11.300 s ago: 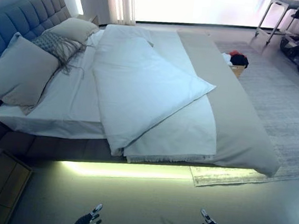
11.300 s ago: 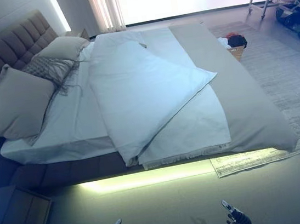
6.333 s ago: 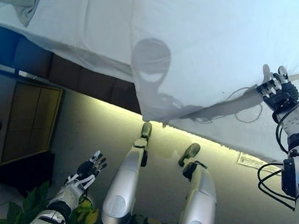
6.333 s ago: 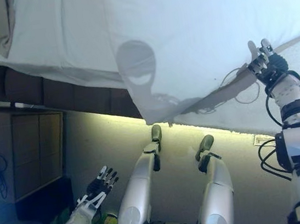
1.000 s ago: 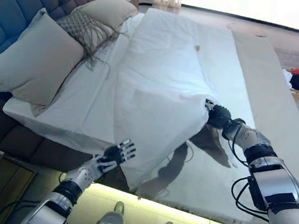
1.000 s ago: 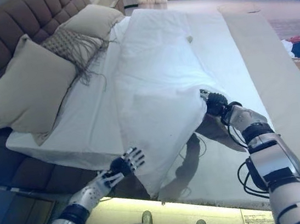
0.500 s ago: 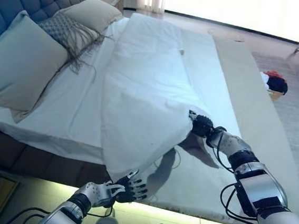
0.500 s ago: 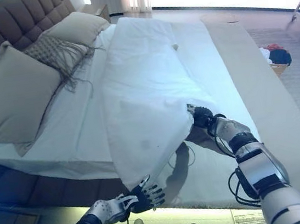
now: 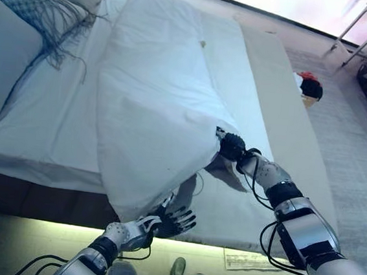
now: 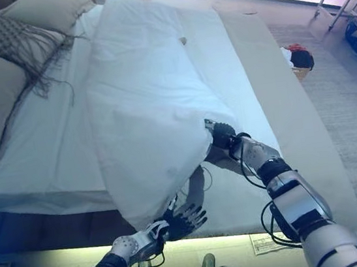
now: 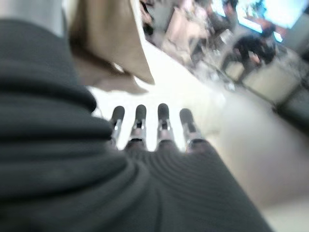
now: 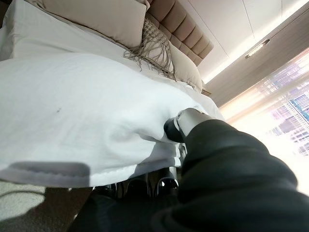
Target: Make the bed neatly
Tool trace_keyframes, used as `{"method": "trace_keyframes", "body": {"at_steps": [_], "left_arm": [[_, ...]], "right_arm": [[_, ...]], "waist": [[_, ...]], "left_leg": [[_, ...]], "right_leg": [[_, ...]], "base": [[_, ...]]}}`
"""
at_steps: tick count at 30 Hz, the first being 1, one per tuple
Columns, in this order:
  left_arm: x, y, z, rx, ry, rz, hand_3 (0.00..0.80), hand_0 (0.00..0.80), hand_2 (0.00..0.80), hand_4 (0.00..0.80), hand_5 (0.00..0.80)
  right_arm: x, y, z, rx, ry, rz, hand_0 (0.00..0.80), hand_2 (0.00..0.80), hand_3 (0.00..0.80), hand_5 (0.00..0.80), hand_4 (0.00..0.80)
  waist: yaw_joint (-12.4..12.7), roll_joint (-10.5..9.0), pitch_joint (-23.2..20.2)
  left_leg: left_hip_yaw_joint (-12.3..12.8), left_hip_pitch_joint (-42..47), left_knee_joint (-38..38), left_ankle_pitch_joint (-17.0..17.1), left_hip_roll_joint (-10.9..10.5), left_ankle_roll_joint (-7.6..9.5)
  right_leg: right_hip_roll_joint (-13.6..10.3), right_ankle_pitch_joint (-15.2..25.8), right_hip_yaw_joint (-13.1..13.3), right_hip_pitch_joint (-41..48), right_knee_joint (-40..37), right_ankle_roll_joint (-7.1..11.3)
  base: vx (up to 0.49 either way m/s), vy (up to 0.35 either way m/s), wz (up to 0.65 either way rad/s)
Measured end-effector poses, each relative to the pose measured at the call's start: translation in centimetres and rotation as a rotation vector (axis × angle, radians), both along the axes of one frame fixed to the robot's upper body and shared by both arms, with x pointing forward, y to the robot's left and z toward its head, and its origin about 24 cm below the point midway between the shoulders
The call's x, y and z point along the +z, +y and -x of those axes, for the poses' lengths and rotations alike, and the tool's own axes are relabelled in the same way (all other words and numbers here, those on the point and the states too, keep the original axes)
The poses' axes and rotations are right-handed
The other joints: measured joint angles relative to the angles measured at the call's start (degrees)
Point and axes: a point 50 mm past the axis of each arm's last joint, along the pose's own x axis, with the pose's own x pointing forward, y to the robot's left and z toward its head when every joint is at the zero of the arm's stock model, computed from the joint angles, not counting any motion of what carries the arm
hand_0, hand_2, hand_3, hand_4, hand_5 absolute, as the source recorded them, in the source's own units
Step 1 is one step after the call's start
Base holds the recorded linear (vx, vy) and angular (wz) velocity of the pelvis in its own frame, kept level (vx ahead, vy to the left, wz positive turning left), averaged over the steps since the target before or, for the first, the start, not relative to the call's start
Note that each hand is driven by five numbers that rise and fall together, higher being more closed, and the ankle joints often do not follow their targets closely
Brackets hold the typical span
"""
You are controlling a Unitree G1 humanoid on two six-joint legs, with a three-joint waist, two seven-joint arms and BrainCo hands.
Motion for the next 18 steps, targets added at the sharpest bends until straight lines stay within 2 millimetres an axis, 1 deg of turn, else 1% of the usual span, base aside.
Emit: {"method": "trace_keyframes", "body": {"at_steps": [3, 6, 9, 13, 15, 18], "left_arm": [[0.9, -0.5, -1.3, 0.093, -0.033, 0.037, 0.000, 0.000, 0.000, 0.000, 0.000], [2.0, -0.8, -3.1, 0.207, -0.055, 0.075, 0.000, 0.000, 0.000, 0.000, 0.000], [2.6, -0.7, -4.2, 0.325, -0.072, 0.103, 0.000, 0.000, 0.000, 0.000, 0.000], [3.3, -1.3, -5.1, 0.421, -0.097, 0.123, 0.000, 0.000, 0.000, 0.000, 0.000], [3.7, -1.5, -5.4, 0.476, -0.111, 0.139, 0.000, 0.000, 0.000, 0.000, 0.000], [4.2, -1.7, -5.9, 0.529, -0.127, 0.141, 0.000, 0.000, 0.000, 0.000, 0.000]], "right_arm": [[-0.1, 0.3, 0.2, 0.005, 0.001, -0.003, 0.800, 0.800, 0.800, 0.800, 0.800], [-0.3, 1.1, 0.4, 0.019, 0.002, -0.018, 0.800, 0.800, 0.800, 0.800, 0.800], [-0.2, 2.2, 0.6, 0.043, -0.006, -0.041, 0.800, 0.800, 0.800, 0.800, 0.800], [-0.1, 2.5, 0.8, 0.049, -0.009, -0.041, 0.800, 0.800, 0.800, 0.800, 0.800], [0.0, 2.7, 0.8, 0.057, -0.015, -0.041, 0.800, 0.800, 0.800, 0.800, 0.800], [0.0, 3.1, 0.9, 0.077, -0.020, -0.032, 0.800, 0.800, 0.800, 0.800, 0.800]], "waist": [[-0.1, -0.22, 0.2], [-0.4, -0.95, 1.0], [-1.7, -1.37, 1.2], [-2.0, -1.37, 1.2], [-2.9, -1.39, 1.2], [-3.1, -1.42, 1.2]], "left_leg": [[0.8, 0.7, 0.0, -0.2, 0.3, -0.24], [1.4, 1.7, 0.0, -0.4, 0.6, -0.49], [1.5, 1.7, 0.0, -0.4, 0.8, -0.55], [1.8, 1.8, 0.0, -0.5, 1.1, -0.66], [1.8, 1.9, 0.0, -0.5, 1.1, -0.69], [2.9, 2.6, 0.0, -0.7, 1.2, -0.89]], "right_leg": [[0.2, 0.0, 0.3, 0.3, 0.0, 0.00], [0.4, 0.0, 0.5, 0.9, 0.0, 0.02], [0.6, 0.0, 0.6, 0.9, 0.0, 0.01], [0.9, 0.0, 1.0, 0.8, 0.0, 0.00], [0.9, 0.0, 1.1, 0.9, 0.0, -0.01], [1.0, 0.0, 1.9, 1.0, 0.0, -0.01]], "base": [[0.030, -0.031, -0.12], [0.019, -0.015, -0.09], [0.016, -0.011, -0.03], [0.013, -0.010, -0.02], [0.000, 0.000, 0.00], [0.001, -0.014, -0.15]]}}
